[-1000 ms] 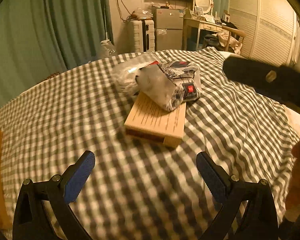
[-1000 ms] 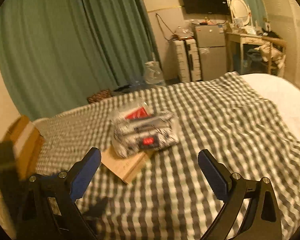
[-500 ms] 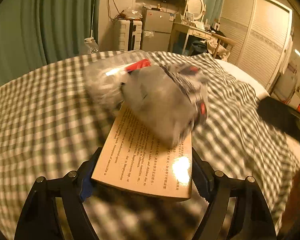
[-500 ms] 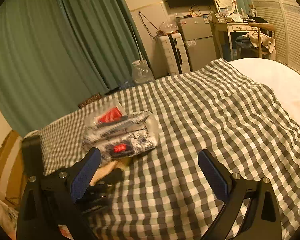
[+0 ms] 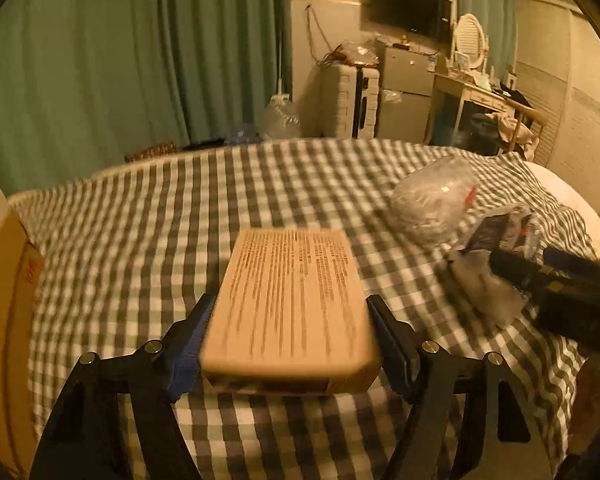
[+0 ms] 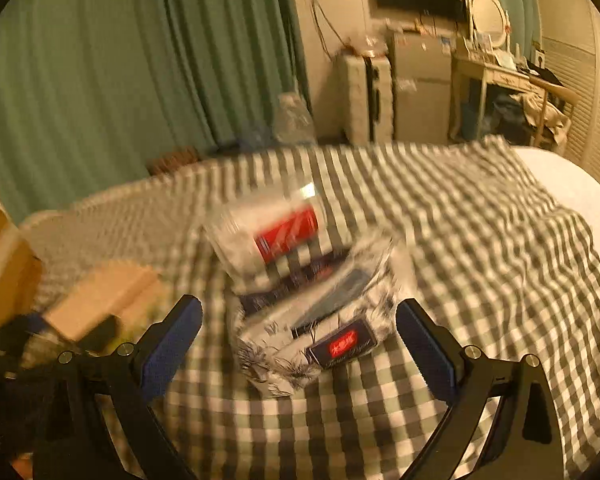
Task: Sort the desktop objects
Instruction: 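Grasp the paper leaflet with left tool while right tool grips the floral tissue pack, then carry the leaflet and floral tissue pack over the cardboard box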
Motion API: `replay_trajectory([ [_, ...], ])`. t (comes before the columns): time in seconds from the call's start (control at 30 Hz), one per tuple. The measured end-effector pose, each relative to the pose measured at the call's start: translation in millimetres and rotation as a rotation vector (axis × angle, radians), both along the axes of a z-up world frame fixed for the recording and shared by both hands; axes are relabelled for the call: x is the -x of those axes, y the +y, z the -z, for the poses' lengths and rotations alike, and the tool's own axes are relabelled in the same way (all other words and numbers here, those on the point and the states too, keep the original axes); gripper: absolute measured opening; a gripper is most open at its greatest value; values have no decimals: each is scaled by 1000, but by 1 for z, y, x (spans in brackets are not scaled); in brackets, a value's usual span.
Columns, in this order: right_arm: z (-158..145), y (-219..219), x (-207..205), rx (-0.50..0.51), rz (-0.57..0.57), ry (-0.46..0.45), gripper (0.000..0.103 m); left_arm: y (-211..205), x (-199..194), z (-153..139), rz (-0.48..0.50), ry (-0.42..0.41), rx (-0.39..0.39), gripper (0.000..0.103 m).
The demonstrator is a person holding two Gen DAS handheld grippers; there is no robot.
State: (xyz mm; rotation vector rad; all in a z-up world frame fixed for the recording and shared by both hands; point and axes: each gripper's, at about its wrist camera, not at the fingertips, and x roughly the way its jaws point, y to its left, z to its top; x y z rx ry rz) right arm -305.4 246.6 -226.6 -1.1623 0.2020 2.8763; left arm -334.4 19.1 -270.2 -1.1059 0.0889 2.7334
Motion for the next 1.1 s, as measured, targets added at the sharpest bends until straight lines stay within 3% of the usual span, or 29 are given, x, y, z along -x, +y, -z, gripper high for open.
replay_trajectory([
  [0.07, 12, -5, 8, -35, 14, -42, 93, -5, 5, 7, -1, -28, -21, 76],
  [0.1, 17, -6, 12, -39, 16, -67, 72, -5, 4, 8, 2, -32, -20, 76],
  [0.13, 22, -6, 15, -30, 10, -88, 64, -5, 6, 11, 8, -34, -18, 76],
  [0.2, 25, -5, 14, -32, 2, -82, 60, -6, 10, 17, 13, -45, -20, 76],
  [0.33, 24, -4, 6, -34, -16, -73, 34, -3, 15, 34, 15, -89, -22, 76],
  [0.43, 20, -4, -4, -24, -39, -67, 23, -1, 14, 32, 40, -74, -32, 75],
  [0.67, -3, 4, -39, 53, -31, -72, 21, 0, -9, 7, 30, -70, -52, 75],
  [0.8, -27, 1, -64, 40, -59, -52, 21, -12, -40, -39, 19, -63, -87, 75],
  [1.1, -111, -24, -121, 175, -98, 36, 21, -53, -94, -151, 3, -38, -87, 75],
])
